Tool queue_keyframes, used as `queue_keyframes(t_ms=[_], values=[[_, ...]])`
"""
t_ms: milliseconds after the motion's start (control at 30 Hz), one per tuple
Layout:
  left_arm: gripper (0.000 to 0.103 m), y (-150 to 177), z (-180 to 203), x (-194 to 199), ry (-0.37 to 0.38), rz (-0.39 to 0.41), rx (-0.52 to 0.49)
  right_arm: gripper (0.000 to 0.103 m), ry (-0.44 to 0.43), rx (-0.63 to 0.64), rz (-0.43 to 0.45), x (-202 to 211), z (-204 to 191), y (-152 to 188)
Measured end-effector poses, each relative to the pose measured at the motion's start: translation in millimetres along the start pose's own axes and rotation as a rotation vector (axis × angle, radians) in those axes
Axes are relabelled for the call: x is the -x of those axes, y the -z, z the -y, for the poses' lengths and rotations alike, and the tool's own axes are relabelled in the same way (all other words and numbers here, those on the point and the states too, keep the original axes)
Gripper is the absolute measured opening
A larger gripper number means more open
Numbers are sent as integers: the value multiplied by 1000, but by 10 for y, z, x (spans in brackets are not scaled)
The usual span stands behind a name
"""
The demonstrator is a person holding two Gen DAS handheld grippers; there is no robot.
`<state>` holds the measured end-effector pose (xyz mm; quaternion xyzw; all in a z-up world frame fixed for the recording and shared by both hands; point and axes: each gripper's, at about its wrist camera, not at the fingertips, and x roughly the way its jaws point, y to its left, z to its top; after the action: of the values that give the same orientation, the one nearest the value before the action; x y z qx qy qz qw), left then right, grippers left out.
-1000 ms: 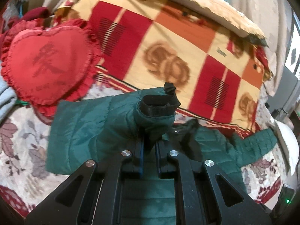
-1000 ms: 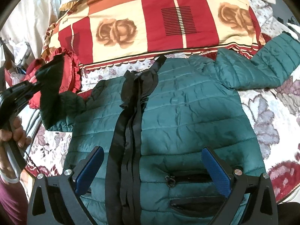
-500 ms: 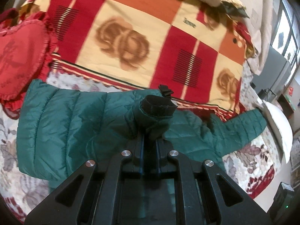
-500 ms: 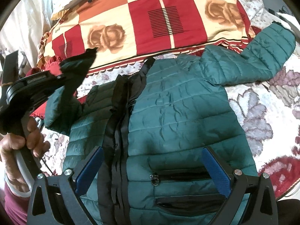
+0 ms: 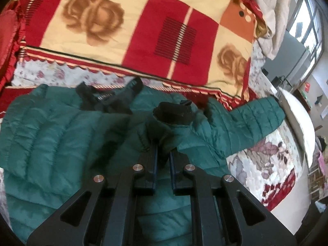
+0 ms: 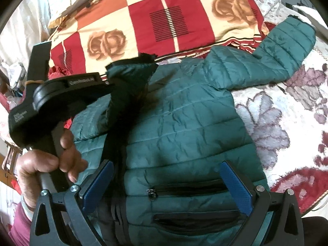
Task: Fold large clothes
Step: 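Carry the held sleeve with the left gripper across the jacket body, then open the left gripper and press the folded sleeve flat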
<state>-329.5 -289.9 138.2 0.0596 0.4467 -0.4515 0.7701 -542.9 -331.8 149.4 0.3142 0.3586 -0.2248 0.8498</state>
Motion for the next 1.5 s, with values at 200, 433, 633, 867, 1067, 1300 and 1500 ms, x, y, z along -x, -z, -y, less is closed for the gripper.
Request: queue_keyframes(t_ms=[200, 433, 633, 867, 1067, 1300, 1500], values=[[11, 72, -10, -147, 58, -24, 11, 103, 20, -1, -1, -1, 48, -4], [68, 93, -244, 127, 197, -15, 96, 103, 14, -8, 16, -6, 2, -111], [68, 174, -696, 578, 61, -7, 157, 103, -49, 2, -7, -191, -146, -362], [68, 368, -1420, 907, -205, 69, 231, 100, -100, -78, -94, -883, -206, -635], [68, 396, -1830, 997, -281, 77, 284, 36, -200, -121, -115, -1298, -239, -738], [68, 288, -2058, 912, -322, 88, 338, 15, -4, 103, 34, -1104, -376, -1012], [68, 241, -2164, 483, -369, -20, 332, 30, 72, 53, -122, -1448, -84, -1077]])
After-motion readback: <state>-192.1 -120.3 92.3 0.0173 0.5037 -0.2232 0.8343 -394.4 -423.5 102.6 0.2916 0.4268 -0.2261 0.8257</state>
